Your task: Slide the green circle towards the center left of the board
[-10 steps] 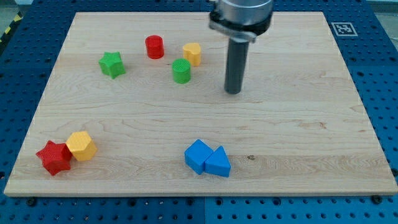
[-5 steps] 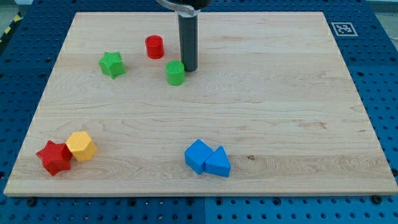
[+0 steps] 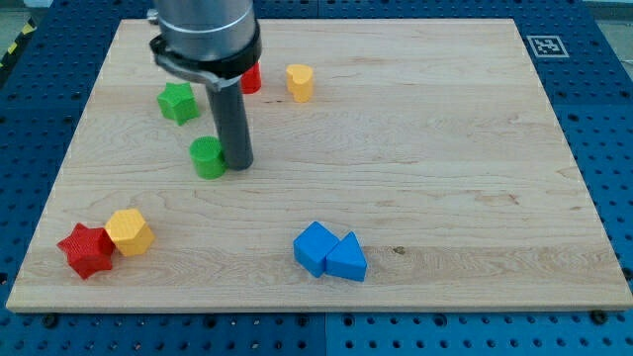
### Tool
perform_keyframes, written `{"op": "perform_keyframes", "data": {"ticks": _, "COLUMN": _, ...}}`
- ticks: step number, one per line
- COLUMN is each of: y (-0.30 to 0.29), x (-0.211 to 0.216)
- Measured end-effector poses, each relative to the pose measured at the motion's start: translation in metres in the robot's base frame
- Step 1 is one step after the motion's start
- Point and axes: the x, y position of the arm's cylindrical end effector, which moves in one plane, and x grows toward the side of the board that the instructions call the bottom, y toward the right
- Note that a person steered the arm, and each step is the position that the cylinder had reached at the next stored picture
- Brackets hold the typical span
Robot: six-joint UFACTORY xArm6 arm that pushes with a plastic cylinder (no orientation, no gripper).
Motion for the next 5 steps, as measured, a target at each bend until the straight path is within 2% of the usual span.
{"op": "perform_keyframes", "data": {"ticks": 5, "y": -0.075, "x": -0.02}}
